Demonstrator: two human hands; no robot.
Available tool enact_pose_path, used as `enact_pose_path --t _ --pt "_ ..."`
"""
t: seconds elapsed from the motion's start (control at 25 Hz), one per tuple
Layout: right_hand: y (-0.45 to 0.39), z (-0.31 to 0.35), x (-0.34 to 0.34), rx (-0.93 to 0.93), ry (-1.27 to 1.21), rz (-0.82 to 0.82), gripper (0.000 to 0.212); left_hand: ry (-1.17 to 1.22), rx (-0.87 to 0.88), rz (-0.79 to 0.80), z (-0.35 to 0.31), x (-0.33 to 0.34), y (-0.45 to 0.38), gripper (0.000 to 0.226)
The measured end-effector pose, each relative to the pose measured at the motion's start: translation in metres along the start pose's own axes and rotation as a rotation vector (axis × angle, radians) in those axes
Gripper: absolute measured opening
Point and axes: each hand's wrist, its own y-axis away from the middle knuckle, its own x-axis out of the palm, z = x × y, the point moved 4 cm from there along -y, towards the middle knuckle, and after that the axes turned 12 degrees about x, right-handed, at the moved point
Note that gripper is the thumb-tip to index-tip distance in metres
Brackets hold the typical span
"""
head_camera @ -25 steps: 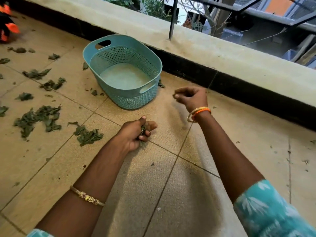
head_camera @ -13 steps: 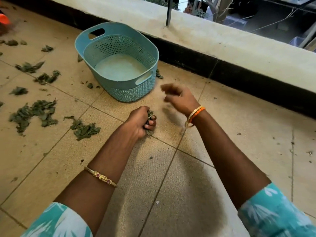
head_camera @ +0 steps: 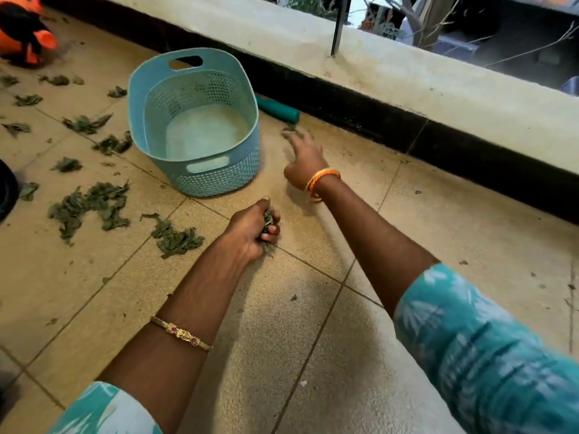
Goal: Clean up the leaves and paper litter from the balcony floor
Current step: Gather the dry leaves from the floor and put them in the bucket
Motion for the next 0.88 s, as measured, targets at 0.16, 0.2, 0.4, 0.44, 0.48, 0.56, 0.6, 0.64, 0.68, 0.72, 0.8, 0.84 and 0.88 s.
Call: enact_pose_path --t 0.16,0.2,0.4,0.44,0.48,0.56,0.6,0.64,0.68,0.72,0.8,0.84,0.88 --pt "-0.041 -0.009 -0.009 0.073 0.320 0.047 0.067 0.001 0.008 -0.021 -0.004 -0.012 0.001 0.032" --pt "-0.044 -0.009 -0.007 0.028 0.376 0.039 0.061 0.008 0.005 -0.022 -0.005 -0.013 0.001 0.031" --pt "-0.034 -0.016 -0.012 -0.139 0.364 -0.274 0.027 0.013 -0.002 -0.015 -0.006 -0.012 -0.001 0.033" --pt "-0.034 -0.019 -0.016 -0.122 0.326 -0.277 0.026 0.012 -0.003 -0.011 -0.006 -0.011 -0.001 0.032" --pt "-0.035 -0.022 -0.021 -0.086 0.283 -0.261 0.025 0.012 -0.006 -0.006 -0.006 -0.011 -0.001 0.032" --pt "-0.040 -0.025 -0.033 -0.028 0.184 -0.252 0.023 0.013 -0.012 0.004 -0.006 -0.013 0.000 0.030" --pt "-0.042 -0.025 -0.040 -0.014 0.155 -0.277 0.021 0.011 -0.015 0.005 -0.006 -0.015 0.000 0.029" --pt "-0.046 -0.024 -0.044 -0.002 0.154 -0.299 0.022 0.008 -0.017 0.006 -0.007 -0.017 0.001 0.029" --pt "-0.051 -0.023 -0.044 0.006 0.175 -0.299 0.027 0.004 -0.019 0.006 -0.007 -0.019 0.001 0.028" --pt "-0.056 -0.021 -0.038 0.012 0.207 -0.268 0.035 0.002 -0.022 0.008 -0.007 -0.020 0.001 0.028" --pt "-0.063 -0.016 -0.016 -0.009 0.299 -0.142 0.046 0.018 -0.035 0.011 -0.007 -0.021 0.001 0.029" --pt "-0.064 -0.013 -0.002 -0.053 0.358 -0.111 0.045 0.027 -0.040 0.011 -0.007 -0.022 0.000 0.030" --pt "-0.062 -0.010 0.009 -0.115 0.416 -0.118 0.041 0.031 -0.042 0.012 -0.007 -0.022 0.000 0.030"
